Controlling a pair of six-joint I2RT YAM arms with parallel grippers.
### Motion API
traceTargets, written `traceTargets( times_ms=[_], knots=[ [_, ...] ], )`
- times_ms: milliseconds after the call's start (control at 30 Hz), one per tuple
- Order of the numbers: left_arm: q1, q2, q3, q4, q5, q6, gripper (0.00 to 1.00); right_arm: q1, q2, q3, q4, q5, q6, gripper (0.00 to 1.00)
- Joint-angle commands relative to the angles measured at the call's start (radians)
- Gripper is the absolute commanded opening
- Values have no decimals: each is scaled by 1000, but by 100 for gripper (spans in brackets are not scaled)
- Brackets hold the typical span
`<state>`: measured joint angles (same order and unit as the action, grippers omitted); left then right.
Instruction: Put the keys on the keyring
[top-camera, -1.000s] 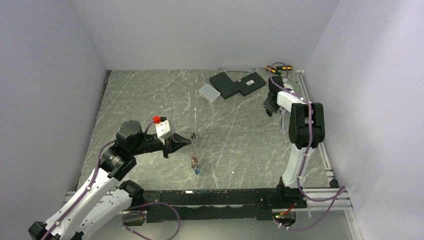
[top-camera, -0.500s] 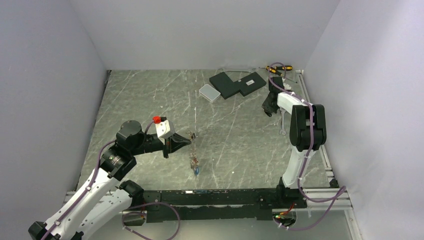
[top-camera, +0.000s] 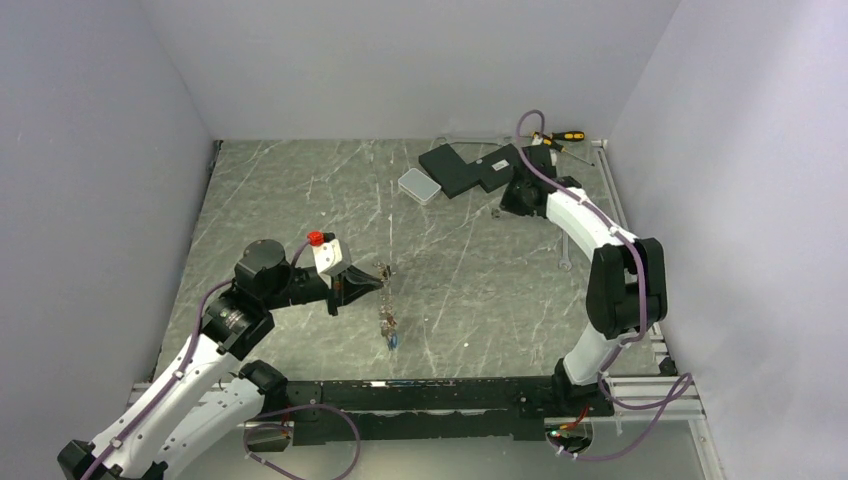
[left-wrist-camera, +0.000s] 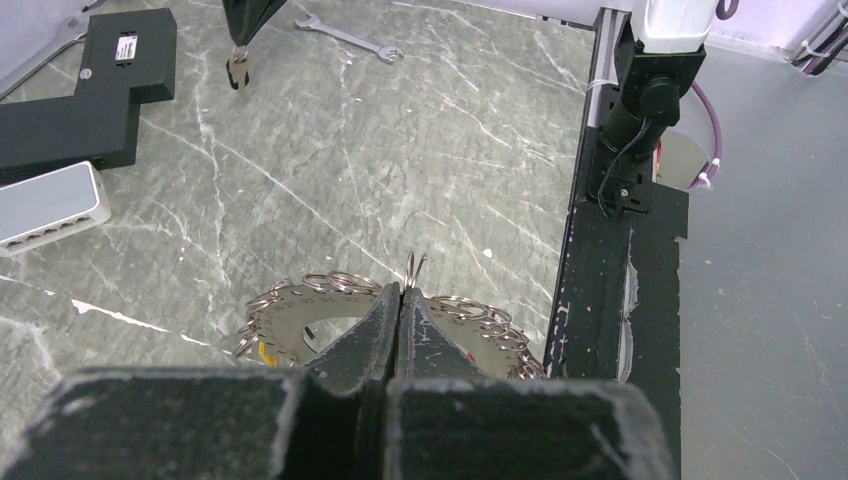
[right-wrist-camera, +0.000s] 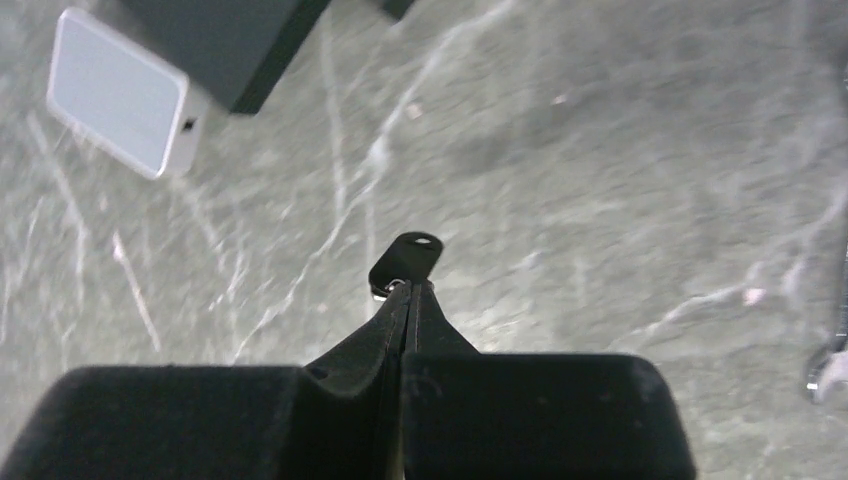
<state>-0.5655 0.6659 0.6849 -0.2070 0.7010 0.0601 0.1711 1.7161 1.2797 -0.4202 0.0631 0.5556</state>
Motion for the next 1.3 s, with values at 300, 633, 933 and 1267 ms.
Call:
traceTargets(
  times_ms=[300,633,933,1267],
  knots=[
    [-3,0,54,61,0,16,0,135,-132,-159,35,-116,-72,0],
    [-5,8,53,61,2,14,0,184,-300,-227,71,-140,-141,0],
    [-5,32,53,68,4,7,0,204,-416,-295,-11,50,-120,18],
    [-5,46,50,65,-13,9,0,218,-347,-372,-57,97,-81,63]
  ],
)
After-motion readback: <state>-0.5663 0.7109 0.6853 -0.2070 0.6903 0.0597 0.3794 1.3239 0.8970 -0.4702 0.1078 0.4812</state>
